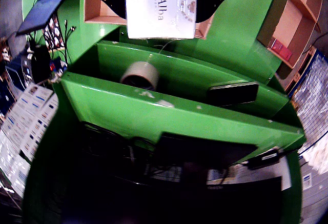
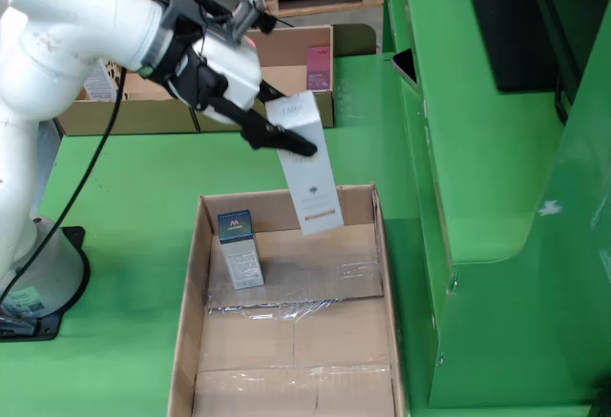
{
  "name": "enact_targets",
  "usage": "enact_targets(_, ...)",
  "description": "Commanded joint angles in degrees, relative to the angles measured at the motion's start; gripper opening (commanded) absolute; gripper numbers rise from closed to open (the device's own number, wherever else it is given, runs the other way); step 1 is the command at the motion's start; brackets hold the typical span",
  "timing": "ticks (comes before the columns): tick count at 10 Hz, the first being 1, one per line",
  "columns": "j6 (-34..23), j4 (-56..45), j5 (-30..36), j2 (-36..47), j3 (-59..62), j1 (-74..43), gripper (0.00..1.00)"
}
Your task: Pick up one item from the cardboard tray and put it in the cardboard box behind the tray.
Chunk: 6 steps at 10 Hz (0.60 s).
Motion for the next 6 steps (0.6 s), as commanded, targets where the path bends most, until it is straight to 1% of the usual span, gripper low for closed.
enact_targets(1,-1.9,-1.4,0.6,1.4,1.5,6.4,0.00)
enact_targets(3,-2.6,-1.9,0.3,1.5,1.5,8.6,0.00)
enact_targets(6,-3.8,-7.3,0.1,3.0,1.5,14.8,0.00)
